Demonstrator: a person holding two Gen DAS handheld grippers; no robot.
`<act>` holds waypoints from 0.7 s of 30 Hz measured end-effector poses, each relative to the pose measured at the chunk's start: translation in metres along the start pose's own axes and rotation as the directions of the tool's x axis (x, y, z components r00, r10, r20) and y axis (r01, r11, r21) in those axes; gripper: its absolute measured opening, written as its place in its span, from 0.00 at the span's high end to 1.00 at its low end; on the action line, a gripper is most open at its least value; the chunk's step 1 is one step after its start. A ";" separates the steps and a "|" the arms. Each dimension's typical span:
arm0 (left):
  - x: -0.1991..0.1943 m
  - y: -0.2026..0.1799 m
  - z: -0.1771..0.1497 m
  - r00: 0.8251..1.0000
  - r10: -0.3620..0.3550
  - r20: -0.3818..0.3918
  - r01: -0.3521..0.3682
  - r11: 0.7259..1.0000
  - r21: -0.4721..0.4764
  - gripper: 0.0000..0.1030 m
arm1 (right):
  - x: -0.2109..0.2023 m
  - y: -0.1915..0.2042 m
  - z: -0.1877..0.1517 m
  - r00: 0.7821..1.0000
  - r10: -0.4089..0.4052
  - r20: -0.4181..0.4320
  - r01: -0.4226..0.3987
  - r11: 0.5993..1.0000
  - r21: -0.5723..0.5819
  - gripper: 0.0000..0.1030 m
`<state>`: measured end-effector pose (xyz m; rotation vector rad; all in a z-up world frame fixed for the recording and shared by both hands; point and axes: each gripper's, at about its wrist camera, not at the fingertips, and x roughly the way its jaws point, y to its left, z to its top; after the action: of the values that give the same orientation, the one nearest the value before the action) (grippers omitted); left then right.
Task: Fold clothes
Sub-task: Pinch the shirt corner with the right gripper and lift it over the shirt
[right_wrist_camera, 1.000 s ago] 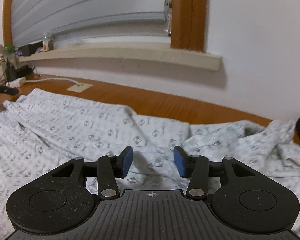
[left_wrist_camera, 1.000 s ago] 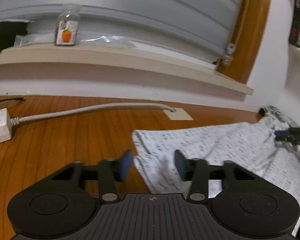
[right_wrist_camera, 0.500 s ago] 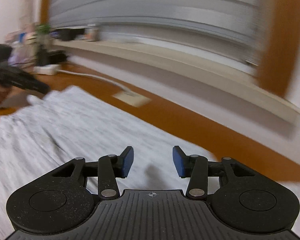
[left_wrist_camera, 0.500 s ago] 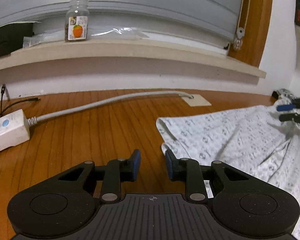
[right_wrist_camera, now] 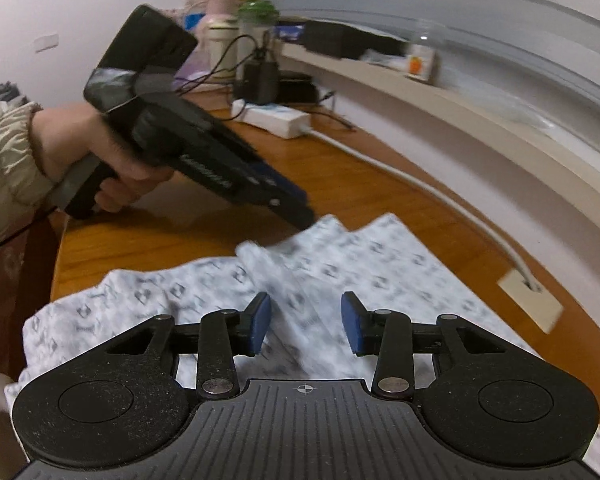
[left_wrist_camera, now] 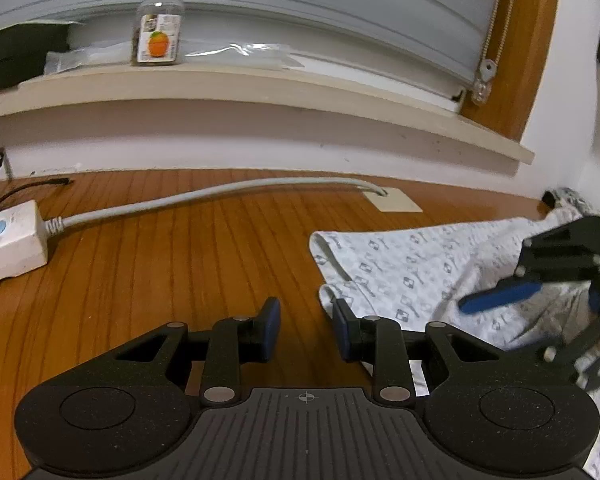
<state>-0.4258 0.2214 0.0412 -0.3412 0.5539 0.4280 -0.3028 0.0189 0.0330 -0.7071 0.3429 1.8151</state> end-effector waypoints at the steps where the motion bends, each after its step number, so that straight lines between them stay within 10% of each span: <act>1: 0.000 0.000 0.000 1.000 -0.001 0.000 0.001 1.000 -0.003 0.69 | 0.003 0.002 0.001 1.000 0.004 -0.003 -0.004 1.000 -0.004 0.62; 5: -0.007 -0.003 -0.002 1.000 0.005 0.009 -0.005 1.000 0.023 0.69 | 0.003 0.001 0.003 1.000 0.023 0.007 -0.023 1.000 0.000 0.94; 21: 0.033 -0.033 0.035 0.998 -0.060 -0.011 0.061 0.993 0.104 0.45 | -0.041 -0.047 0.054 0.956 -0.213 0.200 0.237 0.966 -0.102 0.97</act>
<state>-0.3699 0.2178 0.0570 -0.2587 0.5699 0.3383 -0.2665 0.0347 0.1056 -0.6277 0.0218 1.6781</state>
